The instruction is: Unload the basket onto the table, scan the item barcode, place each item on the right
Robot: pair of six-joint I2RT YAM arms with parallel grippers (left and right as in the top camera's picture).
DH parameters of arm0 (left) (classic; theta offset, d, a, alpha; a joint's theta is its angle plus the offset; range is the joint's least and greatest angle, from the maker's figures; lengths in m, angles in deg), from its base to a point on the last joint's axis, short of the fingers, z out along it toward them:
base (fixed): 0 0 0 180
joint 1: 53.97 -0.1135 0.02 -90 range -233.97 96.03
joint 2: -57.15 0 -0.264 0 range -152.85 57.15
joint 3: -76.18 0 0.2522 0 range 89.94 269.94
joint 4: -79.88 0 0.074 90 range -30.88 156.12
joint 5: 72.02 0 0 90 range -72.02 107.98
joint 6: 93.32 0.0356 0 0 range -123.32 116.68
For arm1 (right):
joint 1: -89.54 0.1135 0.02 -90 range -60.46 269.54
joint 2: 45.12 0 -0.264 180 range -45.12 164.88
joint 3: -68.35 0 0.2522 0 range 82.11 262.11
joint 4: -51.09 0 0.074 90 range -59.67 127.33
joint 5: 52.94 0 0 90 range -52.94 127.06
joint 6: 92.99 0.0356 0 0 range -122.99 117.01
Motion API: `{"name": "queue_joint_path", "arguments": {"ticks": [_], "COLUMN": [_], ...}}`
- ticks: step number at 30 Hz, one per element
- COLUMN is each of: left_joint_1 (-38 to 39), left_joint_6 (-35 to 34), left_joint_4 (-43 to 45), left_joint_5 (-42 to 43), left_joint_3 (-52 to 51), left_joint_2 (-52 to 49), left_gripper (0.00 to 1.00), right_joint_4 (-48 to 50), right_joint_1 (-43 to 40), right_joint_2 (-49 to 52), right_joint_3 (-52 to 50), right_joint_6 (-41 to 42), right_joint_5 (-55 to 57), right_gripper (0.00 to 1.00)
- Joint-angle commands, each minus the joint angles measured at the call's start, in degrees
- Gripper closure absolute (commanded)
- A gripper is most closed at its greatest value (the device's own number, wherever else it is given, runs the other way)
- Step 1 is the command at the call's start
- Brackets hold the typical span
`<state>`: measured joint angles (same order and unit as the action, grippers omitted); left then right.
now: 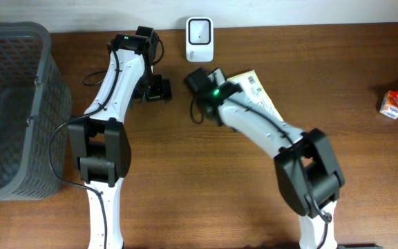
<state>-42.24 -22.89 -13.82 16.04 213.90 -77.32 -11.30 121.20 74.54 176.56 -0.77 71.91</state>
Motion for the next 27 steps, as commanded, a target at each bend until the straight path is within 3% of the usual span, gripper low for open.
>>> {"name": "queue_joint_path", "arguments": {"ticks": [1,2,4,8,15,18,19,23,24,25,27], "left_joint_1": [0.0,0.0,0.0,0.0,0.0,0.0,0.0,0.0,0.0,0.0,0.0], "left_joint_6": [-0.8,-0.8,-0.8,-0.8,-0.8,-0.8,-0.7,-0.7,-0.7,-0.8,-0.8], "left_joint_4": [-0.1,-0.1,-0.1,-0.1,-0.1,-0.1,-0.1,-0.1,-0.1,-0.1,-0.1], "left_joint_5": [0.2,0.2,0.2,0.2,0.2,0.2,0.2,0.2,0.2,0.2,0.2], "left_joint_3": [-0.3,-0.3,-0.3,-0.3,-0.3,-0.3,-0.3,-0.3,-0.3,-0.3,-0.3], "left_joint_2": [0.1,0.1,0.1,0.1,0.1,0.1,0.1,0.1,0.1,0.1,0.1], "left_gripper": [0.01,0.01,0.01,0.01,0.01,0.01,0.01,0.01,0.01,0.01,0.01], "right_joint_4": [-0.5,-0.4,0.4,3.5,7.8,8.9,9.2,10.1,9.9,9.6,9.0], "right_joint_1": [-4.2,-4.7,-5.2,-5.3,-5.6,-5.9,-6.2,-8.6,-9.5,-10.4,-11.1], "right_joint_2": [-1.2,-0.9,0.2,3.0,10.4,12.0,12.1,12.3,12.3,12.3,12.1], "right_joint_3": [1.2,1.2,1.0,0.0,-0.5,-0.5,-0.7,-1.2,-1.2,-1.2,-1.1], "right_joint_6": [-14.2,-16.0,-16.8,-16.8,-13.1,-13.1,-13.1,-10.5,-10.3,-10.1,-7.1], "right_joint_5": [-20.9,-22.8,-22.2,-21.2,-5.5,-5.0,-5.3,-7.3,-9.8,-13.4,-15.3], "right_gripper": [0.3,0.22,0.18,0.18,0.21,0.22,0.25,0.57,0.69,0.93,0.96]}}
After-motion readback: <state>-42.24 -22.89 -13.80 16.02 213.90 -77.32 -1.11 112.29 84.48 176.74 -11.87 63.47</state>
